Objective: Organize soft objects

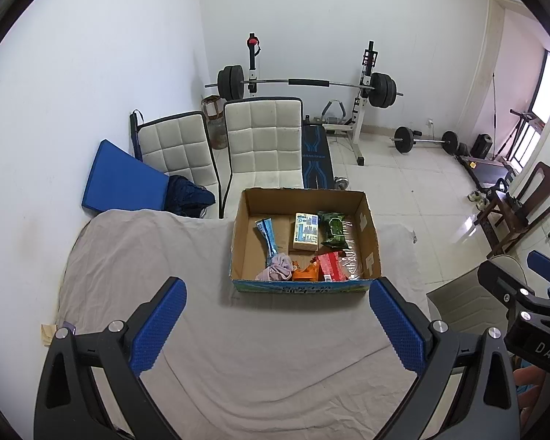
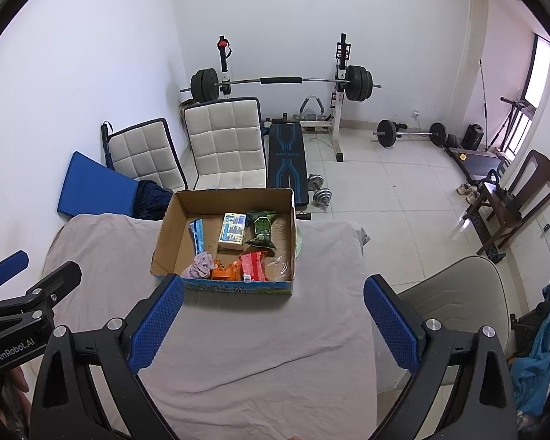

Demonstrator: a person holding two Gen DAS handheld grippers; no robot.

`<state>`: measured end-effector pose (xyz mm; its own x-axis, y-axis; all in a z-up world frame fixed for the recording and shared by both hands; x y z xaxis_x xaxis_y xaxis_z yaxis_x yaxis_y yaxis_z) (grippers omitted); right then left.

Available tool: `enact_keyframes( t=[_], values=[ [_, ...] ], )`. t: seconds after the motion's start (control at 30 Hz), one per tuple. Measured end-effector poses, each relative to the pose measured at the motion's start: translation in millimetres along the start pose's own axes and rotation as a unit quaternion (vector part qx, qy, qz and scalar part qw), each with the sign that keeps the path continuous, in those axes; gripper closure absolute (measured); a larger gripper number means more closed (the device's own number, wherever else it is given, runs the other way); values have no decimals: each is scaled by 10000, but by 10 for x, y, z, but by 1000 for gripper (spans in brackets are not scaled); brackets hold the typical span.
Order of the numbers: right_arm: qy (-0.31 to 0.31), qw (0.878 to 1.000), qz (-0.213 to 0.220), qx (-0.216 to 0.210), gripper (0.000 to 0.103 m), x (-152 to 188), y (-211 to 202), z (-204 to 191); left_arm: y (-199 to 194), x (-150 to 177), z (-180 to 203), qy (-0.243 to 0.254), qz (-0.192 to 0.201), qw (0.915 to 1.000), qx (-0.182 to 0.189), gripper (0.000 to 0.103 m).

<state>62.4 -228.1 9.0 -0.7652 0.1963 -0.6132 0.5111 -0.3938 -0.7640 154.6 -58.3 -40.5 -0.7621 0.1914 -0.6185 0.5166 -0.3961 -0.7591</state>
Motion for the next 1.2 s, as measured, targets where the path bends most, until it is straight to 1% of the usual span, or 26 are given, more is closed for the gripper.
enact_keyframes(
  t=[0.8,1.2],
  values=[
    [23,10000,24,19,3,-4,-30,39,-37,-16,47,4,69,10000,-4,1],
    [80,9999,30,90,3,13,-112,51,-56,-15,62,12,96,10000,-6,1]
  ],
)
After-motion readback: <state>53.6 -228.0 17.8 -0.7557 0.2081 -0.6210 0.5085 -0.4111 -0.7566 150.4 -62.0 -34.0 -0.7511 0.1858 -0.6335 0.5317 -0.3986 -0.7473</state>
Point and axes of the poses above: each gripper's, at about its wrist camera, not at the fingertips, and y roughly the way its jaws point, z to its right, x to its underside, the point moved 7 cm from there along y, roughly the way its jaws point, and after that the axes turned 15 degrees about x, right-handed, at the moved point
